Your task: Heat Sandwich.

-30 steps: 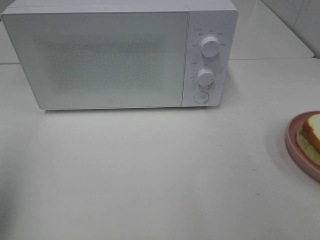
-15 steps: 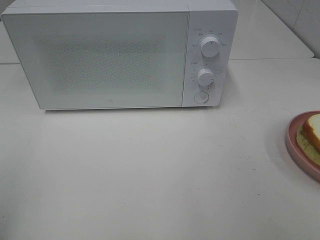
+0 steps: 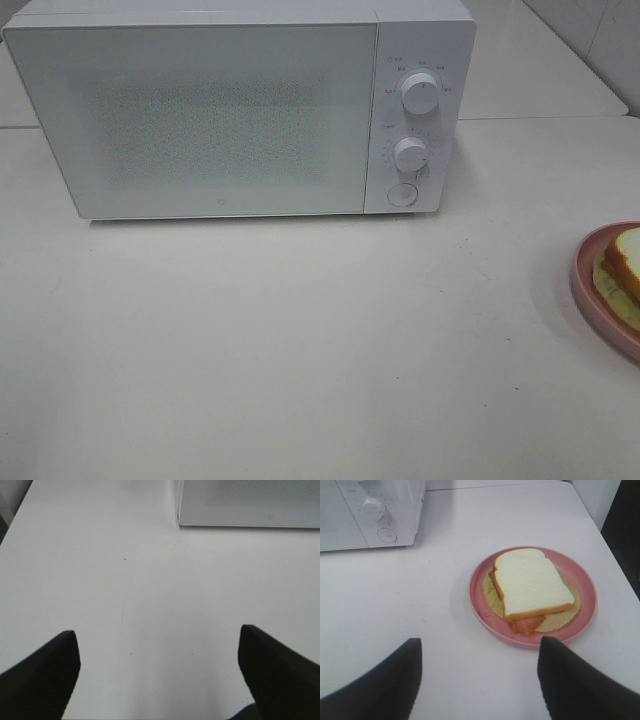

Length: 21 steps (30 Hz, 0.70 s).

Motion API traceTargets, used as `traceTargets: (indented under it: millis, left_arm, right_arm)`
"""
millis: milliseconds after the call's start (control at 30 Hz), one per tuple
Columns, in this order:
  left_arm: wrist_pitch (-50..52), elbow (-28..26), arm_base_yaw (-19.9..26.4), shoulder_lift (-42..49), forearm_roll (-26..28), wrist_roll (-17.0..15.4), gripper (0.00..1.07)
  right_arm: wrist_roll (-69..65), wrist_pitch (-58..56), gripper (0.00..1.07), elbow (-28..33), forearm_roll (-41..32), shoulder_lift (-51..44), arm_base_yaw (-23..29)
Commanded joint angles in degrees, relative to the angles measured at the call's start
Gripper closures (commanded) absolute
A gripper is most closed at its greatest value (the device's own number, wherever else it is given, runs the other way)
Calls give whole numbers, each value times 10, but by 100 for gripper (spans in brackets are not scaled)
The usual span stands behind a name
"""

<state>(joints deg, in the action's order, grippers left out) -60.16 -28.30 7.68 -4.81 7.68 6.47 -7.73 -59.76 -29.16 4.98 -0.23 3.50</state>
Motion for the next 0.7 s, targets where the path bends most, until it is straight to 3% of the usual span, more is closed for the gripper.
traceTargets:
  millis: [33, 700]
  left_arm:
    - [7, 1, 1, 45, 6, -3, 28]
    - [7, 2, -21, 64, 1, -23, 28]
  right_arm:
    - [-1, 2, 43, 2, 2, -15, 0]
    - [-1, 2, 43, 2, 1, -13, 0]
